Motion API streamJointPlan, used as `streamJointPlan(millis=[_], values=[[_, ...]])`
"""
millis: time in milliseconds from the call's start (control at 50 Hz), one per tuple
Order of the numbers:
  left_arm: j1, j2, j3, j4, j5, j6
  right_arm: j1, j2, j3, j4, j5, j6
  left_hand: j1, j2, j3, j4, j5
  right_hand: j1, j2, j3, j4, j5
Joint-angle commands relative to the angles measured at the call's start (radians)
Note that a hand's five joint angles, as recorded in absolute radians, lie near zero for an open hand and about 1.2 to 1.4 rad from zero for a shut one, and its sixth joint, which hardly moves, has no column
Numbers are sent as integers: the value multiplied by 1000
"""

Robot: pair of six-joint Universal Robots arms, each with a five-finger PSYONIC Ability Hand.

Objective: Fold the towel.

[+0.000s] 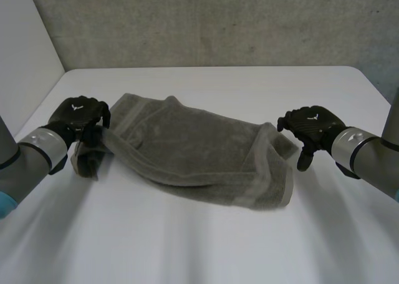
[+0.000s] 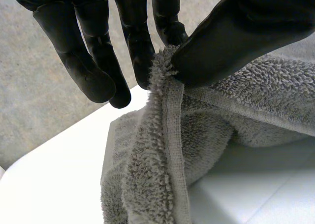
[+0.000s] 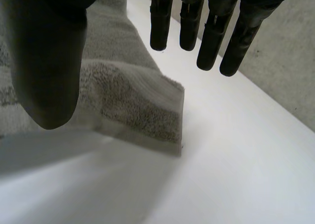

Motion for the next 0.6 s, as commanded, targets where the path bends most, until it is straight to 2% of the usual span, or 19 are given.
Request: streamJointPlan(millis=[20,160,200,320,360,600], values=[[10,34,-10,-24,0,4,23,-58,30,2,-32,-4,-39,-194,-224,-186,-358,-74,-62,-58,-49,-15],[56,38,-26,-21,-3,1,80,-97,86,-4,-96,-21,-39,-194,-224,-186,-358,-69,-56,-52,-43,-9],[70,41,-26,-19,-3,-2,113,-95,122,-12,-115,-74,-39,-194,-224,-186,-358,-51,-38,-34,-26,8],[82,40,-20,-19,-1,-8,150,-95,187,-24,-113,-176,-39,-194,-224,-186,-358,14,26,30,39,73],[82,38,-20,-19,-1,-10,161,-94,233,-62,-107,-216,-39,-194,-224,-186,-358,99,111,115,124,158],[70,26,-29,-18,0,-10,160,-52,305,-142,-101,-234,-39,-194,-224,-186,-358,108,120,124,133,167]])
